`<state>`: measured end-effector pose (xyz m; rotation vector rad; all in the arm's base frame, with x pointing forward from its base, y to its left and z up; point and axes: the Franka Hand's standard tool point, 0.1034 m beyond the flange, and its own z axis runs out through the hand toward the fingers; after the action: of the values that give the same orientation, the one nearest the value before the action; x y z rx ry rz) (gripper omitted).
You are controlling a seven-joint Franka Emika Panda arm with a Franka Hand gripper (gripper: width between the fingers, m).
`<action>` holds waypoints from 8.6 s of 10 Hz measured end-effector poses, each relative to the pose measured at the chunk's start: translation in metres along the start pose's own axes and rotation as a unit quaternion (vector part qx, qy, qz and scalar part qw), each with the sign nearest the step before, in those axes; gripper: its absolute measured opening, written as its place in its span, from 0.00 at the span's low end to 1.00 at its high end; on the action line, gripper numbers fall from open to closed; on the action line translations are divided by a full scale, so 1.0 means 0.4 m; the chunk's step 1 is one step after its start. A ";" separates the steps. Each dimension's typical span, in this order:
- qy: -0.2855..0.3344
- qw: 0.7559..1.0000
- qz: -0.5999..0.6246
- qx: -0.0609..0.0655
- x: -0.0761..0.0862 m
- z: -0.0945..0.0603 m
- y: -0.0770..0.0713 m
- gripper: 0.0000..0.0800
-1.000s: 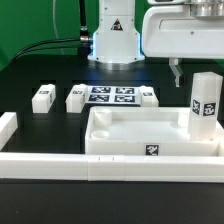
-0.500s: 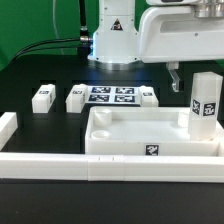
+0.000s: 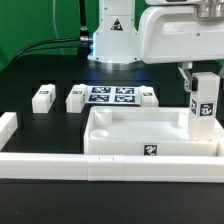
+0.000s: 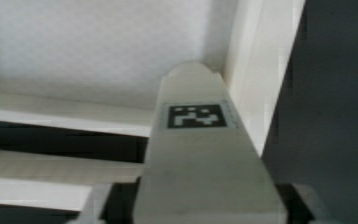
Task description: Assemble desk
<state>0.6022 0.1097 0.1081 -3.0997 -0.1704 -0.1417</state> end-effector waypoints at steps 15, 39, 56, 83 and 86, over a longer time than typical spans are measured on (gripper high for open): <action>-0.008 0.913 0.407 -0.027 -0.024 0.003 0.056 0.64; 0.050 0.982 0.182 -0.013 -0.305 0.038 0.163 0.81; -0.382 0.907 0.165 0.066 -0.417 0.110 0.155 0.81; -0.503 0.847 0.158 0.072 -0.527 0.185 0.099 0.36; -0.498 0.849 0.154 0.087 -0.470 0.045 0.115 0.36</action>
Offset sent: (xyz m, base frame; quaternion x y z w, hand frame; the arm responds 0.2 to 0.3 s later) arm -0.0085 0.0108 -0.0009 0.0081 -0.0106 0.2955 0.9553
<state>0.4226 0.0447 0.0713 -2.6197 0.2830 1.3910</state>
